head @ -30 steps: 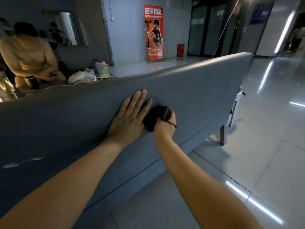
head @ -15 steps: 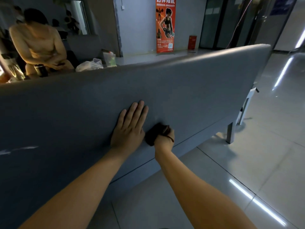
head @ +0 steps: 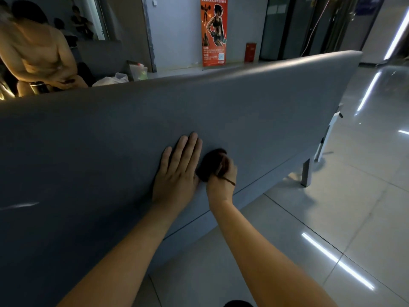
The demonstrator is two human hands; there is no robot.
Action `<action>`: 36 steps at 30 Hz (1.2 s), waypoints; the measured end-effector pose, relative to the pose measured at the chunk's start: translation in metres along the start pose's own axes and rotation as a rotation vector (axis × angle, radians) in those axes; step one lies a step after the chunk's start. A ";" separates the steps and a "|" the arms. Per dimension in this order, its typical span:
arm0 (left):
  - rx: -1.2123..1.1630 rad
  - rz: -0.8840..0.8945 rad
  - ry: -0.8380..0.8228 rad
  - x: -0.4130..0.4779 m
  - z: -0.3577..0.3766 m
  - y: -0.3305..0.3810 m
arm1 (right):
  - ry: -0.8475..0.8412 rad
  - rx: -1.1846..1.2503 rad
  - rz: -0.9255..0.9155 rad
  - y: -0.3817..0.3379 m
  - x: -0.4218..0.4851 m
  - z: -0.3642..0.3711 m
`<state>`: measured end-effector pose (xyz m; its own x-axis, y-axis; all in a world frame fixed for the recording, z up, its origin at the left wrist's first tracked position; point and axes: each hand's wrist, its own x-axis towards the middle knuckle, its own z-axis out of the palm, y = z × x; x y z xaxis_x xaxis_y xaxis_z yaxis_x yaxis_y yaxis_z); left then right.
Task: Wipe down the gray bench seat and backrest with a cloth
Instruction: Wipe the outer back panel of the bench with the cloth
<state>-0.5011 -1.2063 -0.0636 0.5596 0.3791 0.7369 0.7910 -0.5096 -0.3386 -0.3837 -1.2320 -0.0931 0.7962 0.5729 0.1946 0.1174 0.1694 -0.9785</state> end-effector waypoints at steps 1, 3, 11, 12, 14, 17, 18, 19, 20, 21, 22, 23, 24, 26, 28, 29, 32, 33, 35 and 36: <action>0.004 -0.004 0.011 -0.001 0.001 0.001 | -0.004 -0.051 0.070 0.011 -0.002 -0.003; -0.005 -0.010 0.036 -0.001 0.002 0.001 | -0.006 -0.068 0.219 0.024 -0.014 -0.011; 0.044 0.039 0.011 -0.002 0.001 -0.005 | 0.080 0.119 -0.180 -0.090 0.017 0.001; 0.048 0.036 0.008 -0.002 0.001 -0.004 | 0.092 0.108 -0.213 -0.094 0.018 0.005; 0.062 0.025 0.002 -0.001 0.000 -0.004 | 0.084 0.090 -0.241 -0.087 0.010 0.009; 0.064 0.025 0.000 -0.001 0.000 -0.004 | 0.072 0.040 -0.142 -0.053 -0.002 0.010; 0.037 0.023 -0.005 0.000 -0.001 -0.004 | 0.055 0.018 -0.075 -0.042 -0.003 0.008; 0.018 0.020 -0.004 0.000 -0.001 -0.003 | 0.040 -0.009 -0.010 -0.031 -0.005 0.007; 0.011 0.016 0.002 0.000 -0.001 -0.003 | 0.028 -0.046 0.058 -0.020 -0.006 0.005; 0.010 0.012 0.007 0.000 -0.001 -0.003 | 0.019 -0.081 0.125 -0.012 -0.009 0.001; 0.010 0.013 0.008 0.000 -0.002 -0.003 | 0.013 -0.108 0.180 -0.006 -0.012 -0.003; 0.013 0.021 0.004 -0.001 -0.003 -0.004 | 0.008 -0.109 0.212 -0.004 -0.012 -0.006; 0.018 0.033 0.000 -0.001 -0.003 -0.005 | 0.009 -0.079 0.211 -0.011 -0.012 -0.009; 0.025 0.053 -0.006 -0.002 -0.004 -0.007 | 0.048 0.029 0.089 -0.044 -0.003 -0.010; 0.017 0.053 -0.002 -0.001 -0.004 -0.007 | 0.100 0.109 -0.140 -0.089 0.011 -0.008; 0.014 0.046 0.001 -0.001 -0.004 -0.007 | 0.105 0.136 -0.211 -0.108 0.018 -0.006; 0.035 0.041 0.003 -0.001 -0.002 -0.007 | 0.111 0.101 -0.286 -0.122 0.014 0.005; 0.055 0.049 0.003 -0.002 -0.001 -0.007 | 0.102 0.065 -0.300 -0.111 0.009 0.008; 0.067 0.048 0.006 -0.002 -0.001 -0.007 | 0.062 0.075 -0.253 -0.079 0.000 0.011; 0.048 0.039 -0.003 -0.001 -0.002 -0.006 | 0.055 0.074 -0.192 -0.065 -0.004 0.011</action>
<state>-0.5069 -1.2047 -0.0613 0.5910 0.3618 0.7210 0.7794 -0.4866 -0.3947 -0.4009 -1.2362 -0.0291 0.7948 0.4798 0.3715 0.2280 0.3312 -0.9156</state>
